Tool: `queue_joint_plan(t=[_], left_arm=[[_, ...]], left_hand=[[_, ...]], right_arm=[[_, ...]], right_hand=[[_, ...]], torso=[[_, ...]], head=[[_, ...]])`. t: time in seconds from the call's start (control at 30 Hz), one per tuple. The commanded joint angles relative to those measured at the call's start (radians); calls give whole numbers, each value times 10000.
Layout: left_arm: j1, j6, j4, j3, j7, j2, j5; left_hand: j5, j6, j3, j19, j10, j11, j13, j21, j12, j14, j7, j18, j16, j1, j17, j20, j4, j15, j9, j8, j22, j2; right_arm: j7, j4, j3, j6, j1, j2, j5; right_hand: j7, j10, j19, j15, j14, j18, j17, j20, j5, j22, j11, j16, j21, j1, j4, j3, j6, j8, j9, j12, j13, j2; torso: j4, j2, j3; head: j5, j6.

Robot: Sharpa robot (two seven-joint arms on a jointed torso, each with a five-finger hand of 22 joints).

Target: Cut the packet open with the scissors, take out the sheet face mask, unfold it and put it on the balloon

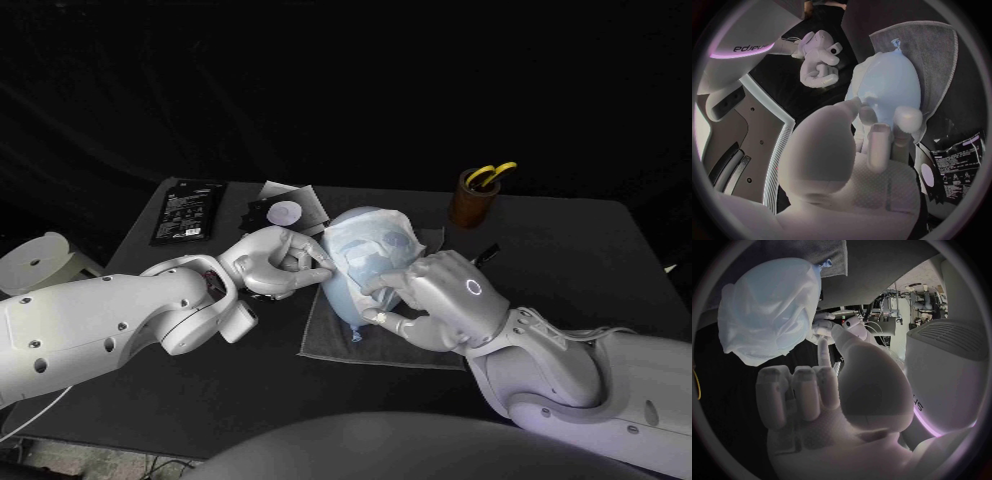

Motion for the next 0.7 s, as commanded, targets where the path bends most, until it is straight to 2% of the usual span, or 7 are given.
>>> queue_joint_plan(t=[0.03, 0.3, 0.7], left_arm=[[-9, -212, -122, 6, -89, 157, -182], [-7, -246, -354, 10, -307, 442, -294], [-6, -415, -341, 48, 33, 672, 6]], left_hand=[[22, -109, 60, 45, 13, 100, 48, 65, -43, 166, 26, 4, -4, -14, 316, 64, -12, 100, -48, -132, 19, -45], [22, -125, 122, 48, 61, 122, 160, 71, -8, 173, 51, 5, -2, 13, 338, 86, -43, 121, -75, -242, 25, -4], [22, -157, 207, 21, 3, 101, 191, 60, -17, 158, 2, 15, -13, 57, 317, 105, -114, 122, -117, -400, -1, 6]], right_arm=[[-316, 29, -4, 209, -32, 55, -183], [-1131, 35, -8, 418, -52, 198, -736], [-1987, -194, -8, 1330, -61, 465, -1437]], right_hand=[[25, 1060, 1060, 55, 1062, -61, 2627, 62, -34, 2627, 66, 38, 36, 116, 61, -112, -72, -68, -28, 34, 2631, -19], [83, 1060, 1060, 113, 1062, -61, 2627, 121, -35, 2627, 120, 38, 36, 386, 441, -702, -93, -174, -80, 34, 2631, -50], [83, 1060, 1060, 141, 1062, -61, 2627, 132, -36, 2627, 129, 38, 36, 758, 858, -1355, -102, -228, -101, 34, 2631, -32]], torso=[[-10, 29, 4], [-20, 13, 16], [10, 8, 2]], head=[[-38, 2], [-96, 2], [-126, 2]])
